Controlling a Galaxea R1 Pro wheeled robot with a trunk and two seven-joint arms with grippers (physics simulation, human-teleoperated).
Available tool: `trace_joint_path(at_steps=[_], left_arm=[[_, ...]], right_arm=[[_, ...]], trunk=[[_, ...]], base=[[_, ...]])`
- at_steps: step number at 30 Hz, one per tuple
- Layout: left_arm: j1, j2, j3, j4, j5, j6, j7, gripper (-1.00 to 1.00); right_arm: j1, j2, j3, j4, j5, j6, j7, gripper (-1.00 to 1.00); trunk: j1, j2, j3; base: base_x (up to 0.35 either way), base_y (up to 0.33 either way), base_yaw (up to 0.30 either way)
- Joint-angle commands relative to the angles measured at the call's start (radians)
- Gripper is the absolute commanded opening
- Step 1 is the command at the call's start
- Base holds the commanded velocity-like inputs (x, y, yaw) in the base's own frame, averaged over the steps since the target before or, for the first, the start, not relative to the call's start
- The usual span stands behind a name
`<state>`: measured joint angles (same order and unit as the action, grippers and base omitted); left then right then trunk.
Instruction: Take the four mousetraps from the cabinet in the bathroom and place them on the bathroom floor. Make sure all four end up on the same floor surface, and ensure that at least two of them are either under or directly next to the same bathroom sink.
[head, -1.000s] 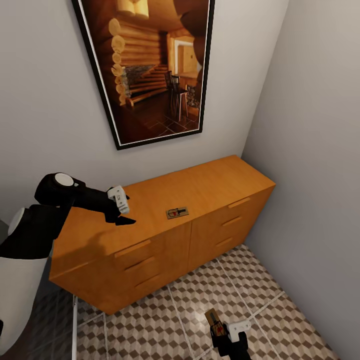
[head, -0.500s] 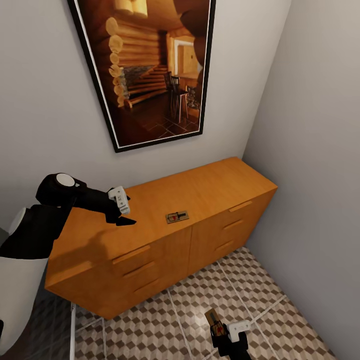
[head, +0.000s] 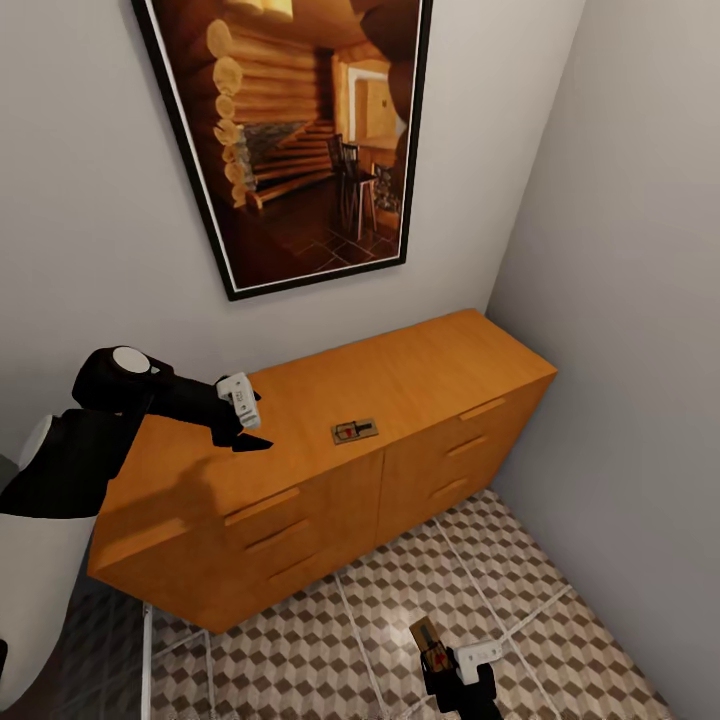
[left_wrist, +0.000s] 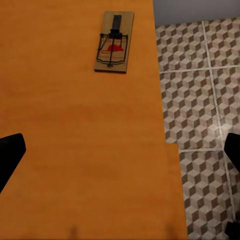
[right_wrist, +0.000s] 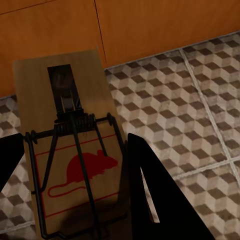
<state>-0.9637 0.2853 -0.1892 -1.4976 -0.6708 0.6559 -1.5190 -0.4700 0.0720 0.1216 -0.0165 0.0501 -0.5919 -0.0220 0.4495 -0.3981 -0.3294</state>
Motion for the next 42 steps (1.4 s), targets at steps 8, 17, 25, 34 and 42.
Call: trace_joint_path(at_steps=[8,17,25,34,42], left_arm=[[-0.001,0.000,-0.002,-0.001,-0.007,0.010,-0.007,1.00],[-0.001,0.000,-0.004,0.000,-0.007,0.010,-0.007,1.00],[-0.001,0.000,-0.004,0.000,-0.006,0.010,-0.007,1.00],[-0.001,0.000,-0.004,0.000,-0.006,0.010,-0.007,1.00],[-0.001,0.000,-0.004,0.002,-0.006,0.010,-0.007,1.00]], right_arm=[[-0.001,0.000,0.001,0.001,0.004,-0.003,-0.003,-1.00],[-0.001,0.000,0.001,0.001,0.004,-0.003,-0.003,-1.00],[-0.001,0.000,0.001,0.001,0.004,-0.003,-0.003,-1.00],[-0.001,0.000,0.001,0.001,0.004,-0.003,-0.004,-1.00],[-0.001,0.000,0.001,0.001,0.004,-0.003,-0.004,-1.00]], trunk=[[0.000,-0.002,-0.014],[0.000,-0.002,-0.028],[0.000,-0.002,-0.040],[0.000,-0.002,-0.053],[0.000,-0.002,-0.065]], base=[[0.000,0.000,0.000],[0.000,0.000,0.000],[0.000,0.000,0.000],[0.000,0.000,0.000],[0.000,0.000,0.000]])
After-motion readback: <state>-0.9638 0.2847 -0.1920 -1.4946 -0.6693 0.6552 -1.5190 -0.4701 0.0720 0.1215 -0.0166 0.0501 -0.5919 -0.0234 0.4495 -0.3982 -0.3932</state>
